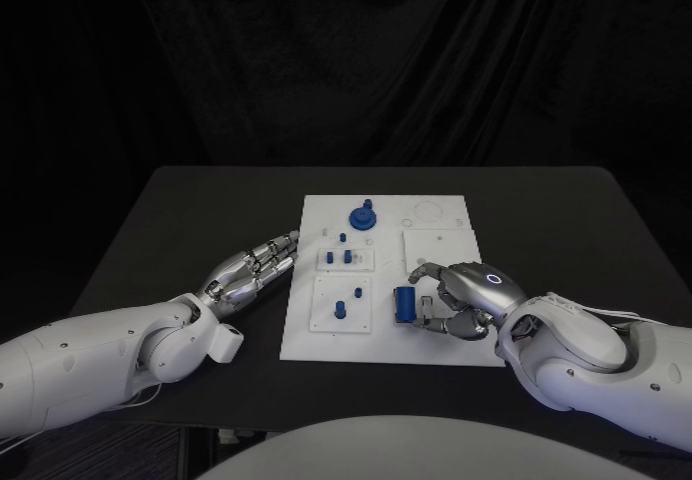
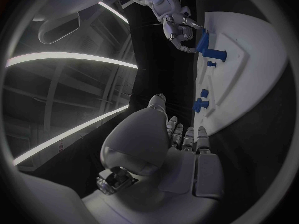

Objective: Assemble the parts on the task board

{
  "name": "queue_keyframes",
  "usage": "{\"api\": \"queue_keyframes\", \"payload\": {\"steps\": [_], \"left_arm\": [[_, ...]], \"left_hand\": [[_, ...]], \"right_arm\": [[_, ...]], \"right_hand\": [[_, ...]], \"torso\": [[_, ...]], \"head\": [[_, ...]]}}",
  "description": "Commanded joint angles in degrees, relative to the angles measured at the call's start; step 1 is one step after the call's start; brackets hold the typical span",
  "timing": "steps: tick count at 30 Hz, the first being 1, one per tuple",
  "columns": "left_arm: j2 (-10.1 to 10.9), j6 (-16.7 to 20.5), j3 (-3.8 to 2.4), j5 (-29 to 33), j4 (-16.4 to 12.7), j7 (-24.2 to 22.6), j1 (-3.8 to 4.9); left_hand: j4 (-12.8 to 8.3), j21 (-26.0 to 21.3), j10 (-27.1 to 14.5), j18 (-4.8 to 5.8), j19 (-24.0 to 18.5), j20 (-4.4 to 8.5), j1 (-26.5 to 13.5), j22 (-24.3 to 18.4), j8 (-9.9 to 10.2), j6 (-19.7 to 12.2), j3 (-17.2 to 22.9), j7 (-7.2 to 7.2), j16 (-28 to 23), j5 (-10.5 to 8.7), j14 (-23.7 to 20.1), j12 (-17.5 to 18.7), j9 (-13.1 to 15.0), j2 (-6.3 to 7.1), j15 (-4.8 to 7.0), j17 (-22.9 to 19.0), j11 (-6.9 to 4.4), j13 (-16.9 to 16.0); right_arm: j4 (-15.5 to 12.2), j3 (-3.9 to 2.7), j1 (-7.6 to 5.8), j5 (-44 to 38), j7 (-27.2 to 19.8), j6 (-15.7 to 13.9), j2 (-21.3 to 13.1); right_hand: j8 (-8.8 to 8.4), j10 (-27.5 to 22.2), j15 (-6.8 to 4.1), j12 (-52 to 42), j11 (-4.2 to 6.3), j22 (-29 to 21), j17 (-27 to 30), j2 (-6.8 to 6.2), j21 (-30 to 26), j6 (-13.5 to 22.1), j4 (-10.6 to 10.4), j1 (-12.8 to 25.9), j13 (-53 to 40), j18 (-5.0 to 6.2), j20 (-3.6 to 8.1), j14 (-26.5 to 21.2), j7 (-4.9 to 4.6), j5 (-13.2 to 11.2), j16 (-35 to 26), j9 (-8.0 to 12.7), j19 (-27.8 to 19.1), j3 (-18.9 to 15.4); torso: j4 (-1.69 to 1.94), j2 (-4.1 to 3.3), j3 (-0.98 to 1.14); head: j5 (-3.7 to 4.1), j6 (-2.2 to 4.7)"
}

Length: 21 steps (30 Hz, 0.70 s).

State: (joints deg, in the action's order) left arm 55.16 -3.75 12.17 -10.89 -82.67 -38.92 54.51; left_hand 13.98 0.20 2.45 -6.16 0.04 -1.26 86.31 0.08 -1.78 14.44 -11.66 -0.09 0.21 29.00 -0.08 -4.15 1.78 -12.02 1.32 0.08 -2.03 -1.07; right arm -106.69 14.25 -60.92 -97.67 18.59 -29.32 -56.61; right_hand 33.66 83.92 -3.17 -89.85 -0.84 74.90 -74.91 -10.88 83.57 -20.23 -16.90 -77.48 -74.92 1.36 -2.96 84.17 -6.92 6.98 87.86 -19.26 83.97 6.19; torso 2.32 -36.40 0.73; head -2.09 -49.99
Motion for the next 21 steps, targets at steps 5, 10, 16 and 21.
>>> {"api": "queue_keyframes", "payload": {"steps": [5, 10, 16, 21], "left_arm": [[-0.1, -1.3, -0.05, 0.3, 0.0, -4.5, -0.09], [-0.1, -1.6, -0.05, 0.3, 0.0, -4.5, -0.1], [-0.1, -1.8, -0.05, 0.3, 0.1, -4.3, -0.1], [-0.3, -2.0, -0.05, 0.3, 0.2, -4.2, -0.11]], "left_hand": [[0.0, -0.2, 0.1, -0.3, 0.0, -0.54, 0.6, -0.1, -0.1, 0.0, 0.5, 0.31, -0.2, 0.15, 0.1, 0.0, 0.1, 0.08, -0.61, -0.1, 0.53, 0.0], [0.0, -0.2, 0.1, -0.3, 0.0, -0.54, 0.6, -0.1, -0.1, 0.0, 0.5, 0.31, -0.2, 0.15, 0.1, 0.0, 0.1, 0.08, -0.61, -0.1, 0.53, 0.0], [-0.1, -0.2, 0.1, -0.32, 0.0, -0.61, 0.6, -0.1, -0.1, 0.0, 0.5, 0.35, -0.2, 0.15, 0.1, 0.0, 0.1, 0.12, -0.66, -0.1, 0.56, 0.0], [-0.1, -0.2, 0.1, -0.32, 0.0, -0.61, 0.6, -0.1, -0.1, 0.0, 0.5, 0.35, -0.2, 0.15, 0.1, 0.0, 0.1, 0.12, -0.66, -0.1, 0.56, 0.0]], "right_arm": [[0.5, -0.03, 0.51, -2.5, 2.4, -1.0, 1.0], [0.9, -0.03, 0.6, -3.5, 4.0, -0.5, 1.6], [1.5, -0.03, 0.63, -3.9, 5.0, 0.0, 2.3], [2.0, -0.04, 0.68, -4.0, 5.4, 0.4, 3.1]], "right_hand": [[0.37, 6.1, 0.79, -0.2, -0.83, 12.5, -9.8, -1.62, -1.1, 0.7, -0.2, 3.5, -15.1, 0.59, -0.74, 4.7, -0.64, -1.2, -0.7, 1.2, 2.7, -1.0], [0.66, 6.1, 0.99, -0.2, -1.06, 12.3, -9.2, -2.51, -1.7, 0.8, -0.2, 5.2, -15.1, 0.73, -0.93, 4.5, -0.88, -2.6, -1.0, 1.8, 2.4, -1.7], [1.46, 6.1, 1.24, -0.2, -1.35, 12.1, -8.9, -1.52, -2.2, 0.5, -0.1, 4.6, -15.1, 0.84, -1.19, 4.5, -1.15, -1.3, -1.2, 2.3, 2.2, -0.8], [2.31, 6.1, 1.39, -0.2, -1.51, 12.0, -8.7, -0.36, -2.5, 0.2, 0.0, 3.8, -15.1, 0.92, -1.37, 4.4, -1.26, 0.8, -1.3, 2.7, 2.1, 0.1]], "torso": [[-0.06, -0.01, 0.0], [-0.16, -0.05, 0.05], [0.0, 0.02, 0.04], [-0.02, 0.08, 0.02]], "head": [[0.04, -0.01], [0.02, -0.01], [0.19, -0.01], [0.14, -0.01]]}}
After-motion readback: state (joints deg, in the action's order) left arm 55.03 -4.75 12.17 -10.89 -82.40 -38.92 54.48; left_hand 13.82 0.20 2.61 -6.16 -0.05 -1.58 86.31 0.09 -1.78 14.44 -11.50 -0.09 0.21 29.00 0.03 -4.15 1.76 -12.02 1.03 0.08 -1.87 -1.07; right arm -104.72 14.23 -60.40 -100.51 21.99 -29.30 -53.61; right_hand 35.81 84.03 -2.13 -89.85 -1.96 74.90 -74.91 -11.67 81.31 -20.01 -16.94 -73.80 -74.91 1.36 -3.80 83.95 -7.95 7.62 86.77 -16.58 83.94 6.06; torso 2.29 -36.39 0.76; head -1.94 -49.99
